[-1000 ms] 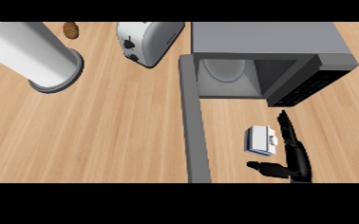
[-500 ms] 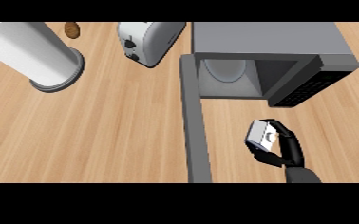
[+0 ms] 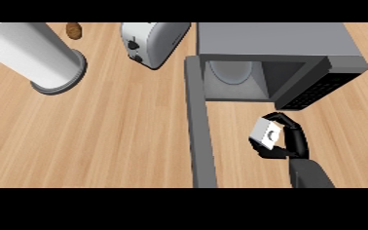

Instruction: Pick up the milk, place it into the microwave and close the microwave

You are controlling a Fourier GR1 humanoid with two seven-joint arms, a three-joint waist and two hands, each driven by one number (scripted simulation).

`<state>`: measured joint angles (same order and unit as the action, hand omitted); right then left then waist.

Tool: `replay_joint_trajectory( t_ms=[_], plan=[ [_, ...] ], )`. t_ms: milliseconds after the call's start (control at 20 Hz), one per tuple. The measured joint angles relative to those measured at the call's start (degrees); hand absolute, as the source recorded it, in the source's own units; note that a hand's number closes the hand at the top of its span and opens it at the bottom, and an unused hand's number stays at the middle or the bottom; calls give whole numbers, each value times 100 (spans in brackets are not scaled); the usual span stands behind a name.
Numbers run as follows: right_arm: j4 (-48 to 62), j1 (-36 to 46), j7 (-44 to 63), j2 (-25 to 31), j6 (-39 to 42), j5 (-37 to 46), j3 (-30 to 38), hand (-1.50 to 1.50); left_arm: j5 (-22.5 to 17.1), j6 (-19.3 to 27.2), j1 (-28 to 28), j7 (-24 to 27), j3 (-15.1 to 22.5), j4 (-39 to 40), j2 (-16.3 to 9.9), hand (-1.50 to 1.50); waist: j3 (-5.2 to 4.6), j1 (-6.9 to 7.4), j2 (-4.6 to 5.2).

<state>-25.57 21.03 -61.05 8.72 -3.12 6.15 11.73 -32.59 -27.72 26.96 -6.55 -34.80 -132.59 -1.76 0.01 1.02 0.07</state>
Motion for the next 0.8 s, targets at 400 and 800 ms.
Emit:
replay_joint_trajectory(
  t_ms=[400,800],
  plan=[
    [-194,347,242,116,661,-67,-162,150,-77,73,-7,-73,48,-25,63,-150,0,-49,-15],
    [-1901,-88,997,-254,781,-107,-626,150,-97,-67,-2,-37,-143,63,90,-150,-6,-110,-36]
  ],
)
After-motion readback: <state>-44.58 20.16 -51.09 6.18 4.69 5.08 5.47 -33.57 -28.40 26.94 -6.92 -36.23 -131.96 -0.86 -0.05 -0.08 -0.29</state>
